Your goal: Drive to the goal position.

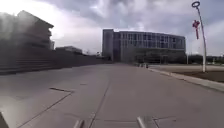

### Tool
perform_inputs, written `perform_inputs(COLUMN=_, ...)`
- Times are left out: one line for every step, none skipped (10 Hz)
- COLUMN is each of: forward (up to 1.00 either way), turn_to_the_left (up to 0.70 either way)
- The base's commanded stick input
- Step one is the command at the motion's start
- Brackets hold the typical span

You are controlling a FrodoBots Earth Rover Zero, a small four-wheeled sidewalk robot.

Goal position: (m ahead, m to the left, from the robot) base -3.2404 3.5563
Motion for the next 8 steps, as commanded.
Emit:
perform_inputs(forward=1.0, turn_to_the_left=0.27)
perform_inputs(forward=1.0, turn_to_the_left=0.2)
perform_inputs(forward=1.0, turn_to_the_left=0.03)
perform_inputs(forward=1.0, turn_to_the_left=0.0)
perform_inputs(forward=1.0, turn_to_the_left=0.0)
perform_inputs(forward=1.0, turn_to_the_left=0.0)
perform_inputs(forward=1.0, turn_to_the_left=0.0)
perform_inputs(forward=1.0, turn_to_the_left=0.0)
